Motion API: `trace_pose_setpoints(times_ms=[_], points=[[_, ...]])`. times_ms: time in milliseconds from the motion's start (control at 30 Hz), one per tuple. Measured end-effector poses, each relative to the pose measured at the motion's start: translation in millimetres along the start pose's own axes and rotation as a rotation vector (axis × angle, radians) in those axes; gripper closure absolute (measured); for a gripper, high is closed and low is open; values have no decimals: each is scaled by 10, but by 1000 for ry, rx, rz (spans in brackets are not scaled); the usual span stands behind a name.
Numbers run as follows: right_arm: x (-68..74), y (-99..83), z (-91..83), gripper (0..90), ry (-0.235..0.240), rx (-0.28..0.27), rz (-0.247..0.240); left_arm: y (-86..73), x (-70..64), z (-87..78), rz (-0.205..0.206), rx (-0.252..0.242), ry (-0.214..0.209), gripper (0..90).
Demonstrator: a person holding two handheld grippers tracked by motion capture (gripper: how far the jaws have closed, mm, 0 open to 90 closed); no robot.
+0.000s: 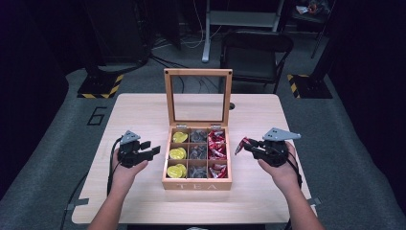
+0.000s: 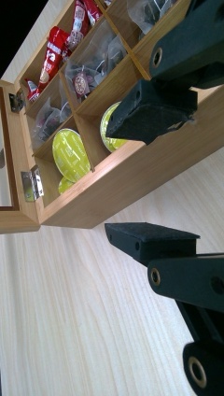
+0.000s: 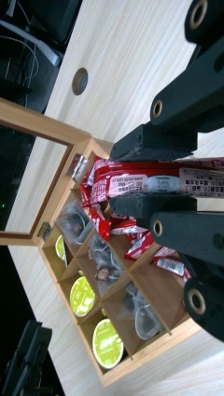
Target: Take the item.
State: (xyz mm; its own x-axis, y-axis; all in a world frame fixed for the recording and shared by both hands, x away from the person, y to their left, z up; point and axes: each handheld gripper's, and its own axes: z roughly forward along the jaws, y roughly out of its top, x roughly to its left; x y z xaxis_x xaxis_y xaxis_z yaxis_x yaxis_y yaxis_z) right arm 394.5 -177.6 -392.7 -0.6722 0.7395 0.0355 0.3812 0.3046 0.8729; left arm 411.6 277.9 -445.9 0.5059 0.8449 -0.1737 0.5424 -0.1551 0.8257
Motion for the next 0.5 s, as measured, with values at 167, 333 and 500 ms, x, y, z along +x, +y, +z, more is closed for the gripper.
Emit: trace_pose_setpoints(times_ms=[167,333,500], points=[[-28,-89,21,741,-26,13,0,-1,5,-1,3,0,1,473],[-56,-181,57,740,-25,24,22,-3,7,3,7,2,3,473],[-102,-313,106,741,-39,39,40,-5,7,2,3,2,6,473]])
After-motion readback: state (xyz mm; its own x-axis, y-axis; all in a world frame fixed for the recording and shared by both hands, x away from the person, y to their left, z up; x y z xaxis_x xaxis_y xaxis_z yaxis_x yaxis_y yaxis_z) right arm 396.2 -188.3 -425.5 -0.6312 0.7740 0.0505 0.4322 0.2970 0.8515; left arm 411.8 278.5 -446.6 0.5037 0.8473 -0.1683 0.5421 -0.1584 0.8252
